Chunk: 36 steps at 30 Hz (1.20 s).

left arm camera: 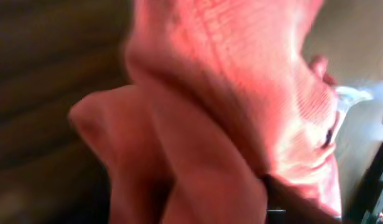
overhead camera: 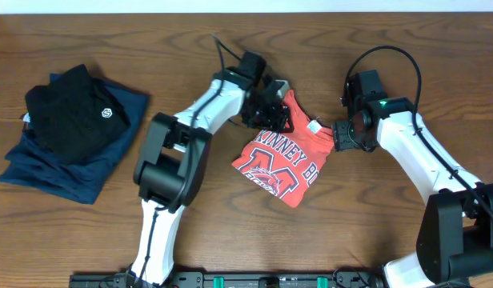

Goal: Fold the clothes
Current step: 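Grasp the folded red shirt with the left gripper and lift it, then carry the shirt left and place it on the dark garment stack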

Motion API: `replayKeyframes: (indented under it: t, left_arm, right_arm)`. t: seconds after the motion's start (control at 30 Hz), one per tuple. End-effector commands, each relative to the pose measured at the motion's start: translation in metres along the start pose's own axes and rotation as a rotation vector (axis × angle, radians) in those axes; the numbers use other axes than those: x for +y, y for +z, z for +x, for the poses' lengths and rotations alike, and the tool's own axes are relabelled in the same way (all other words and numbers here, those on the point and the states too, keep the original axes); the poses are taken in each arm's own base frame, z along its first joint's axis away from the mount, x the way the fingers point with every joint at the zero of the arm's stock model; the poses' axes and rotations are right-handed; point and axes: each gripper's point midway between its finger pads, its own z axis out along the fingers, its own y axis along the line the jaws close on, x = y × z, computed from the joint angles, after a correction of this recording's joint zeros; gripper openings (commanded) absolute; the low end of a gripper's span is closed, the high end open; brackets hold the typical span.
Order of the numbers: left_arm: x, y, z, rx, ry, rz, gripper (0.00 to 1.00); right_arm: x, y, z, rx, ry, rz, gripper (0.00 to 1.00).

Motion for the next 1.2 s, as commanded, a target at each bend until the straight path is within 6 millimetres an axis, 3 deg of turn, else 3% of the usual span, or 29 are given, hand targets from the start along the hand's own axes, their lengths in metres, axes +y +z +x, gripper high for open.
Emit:
replayKeyframes:
  t: [0.0,0.03,0.13,0.27,0.4,0.5,0.67,0.8,0.93,1.17]
  left_arm:
    - [0.003,0.029,0.022,0.084,-0.019,0.005,0.13]
    - [0.002,0.027,0.02,0.08,-0.014,0.005,0.06]
    - [0.008,0.011,0.011,0.05,-0.02,-0.035,0.06]
    - [0.039,-0.046,-0.01,-0.046,-0.095,-0.226,0.06]
    - [0.067,-0.144,-0.028,-0.241,-0.195,-0.41,0.06]
    - [0.075,-0.238,-0.027,-0.427,-0.293,-0.495,0.06]
    - [0.092,-0.369,0.006,-0.698,-0.453,-0.639,0.05]
    - [0.11,-0.445,0.041,-0.86,-0.545,-0.723,0.06]
    - [0.144,-0.488,0.079,-0.936,-0.67,-0.784,0.06]
    - [0.2,-0.507,0.123,-0.936,-0.837,-0.829,0.06]
  right_arm:
    - [-0.004,-0.005,-0.005,-0.017,0.0,0.014,0.7]
    - [-0.004,-0.005,-0.005,-0.016,0.0,0.014,0.7]
    - [-0.004,-0.005,-0.004,-0.013,0.0,0.016,0.7]
    - [-0.008,-0.004,-0.004,-0.013,0.008,0.023,0.7]
    - [-0.015,-0.004,-0.004,-0.007,0.027,0.028,0.7]
    - [-0.02,-0.003,-0.003,-0.004,0.042,0.032,0.7]
    - [-0.029,-0.003,-0.003,0.0,0.066,0.037,0.7]
    - [-0.035,-0.002,-0.002,0.003,0.083,0.041,0.71]
    - [-0.037,-0.002,-0.002,0.003,0.09,0.043,0.71]
    - [-0.037,-0.002,-0.002,0.003,0.09,0.042,0.71]
